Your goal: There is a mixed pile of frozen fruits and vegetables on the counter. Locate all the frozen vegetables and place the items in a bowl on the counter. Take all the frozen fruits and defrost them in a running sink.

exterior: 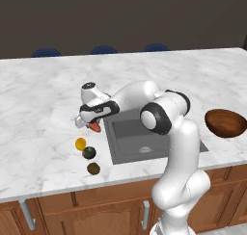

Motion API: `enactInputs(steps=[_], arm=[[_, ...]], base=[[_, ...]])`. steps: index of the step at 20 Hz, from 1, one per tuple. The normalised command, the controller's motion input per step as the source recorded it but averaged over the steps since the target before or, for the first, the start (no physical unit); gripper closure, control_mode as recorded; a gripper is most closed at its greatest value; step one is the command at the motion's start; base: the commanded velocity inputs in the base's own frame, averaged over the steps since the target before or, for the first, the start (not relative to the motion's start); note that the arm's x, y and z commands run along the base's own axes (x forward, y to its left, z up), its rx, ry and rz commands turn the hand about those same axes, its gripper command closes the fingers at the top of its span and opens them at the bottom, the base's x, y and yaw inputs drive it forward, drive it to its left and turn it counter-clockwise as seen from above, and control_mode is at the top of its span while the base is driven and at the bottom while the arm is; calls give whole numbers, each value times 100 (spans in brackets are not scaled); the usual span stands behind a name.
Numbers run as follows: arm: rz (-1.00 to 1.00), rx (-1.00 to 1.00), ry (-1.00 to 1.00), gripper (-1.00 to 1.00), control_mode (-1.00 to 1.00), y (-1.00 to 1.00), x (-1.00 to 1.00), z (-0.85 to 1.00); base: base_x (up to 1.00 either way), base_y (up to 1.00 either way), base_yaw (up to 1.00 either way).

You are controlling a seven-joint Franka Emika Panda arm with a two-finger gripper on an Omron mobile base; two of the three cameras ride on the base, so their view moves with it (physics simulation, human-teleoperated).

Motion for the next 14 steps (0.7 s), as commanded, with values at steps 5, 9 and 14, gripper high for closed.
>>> enactInputs(steps=[5, 9, 14], arm=[[1, 13, -10, 100, -100, -22, -41, 53], [7, 11, -12, 100, -100, -18, -63, 37], [24, 5, -11, 100, -100, -22, -32, 16]], base=[[0, 0, 0], [0, 0, 0], [0, 0, 0]])
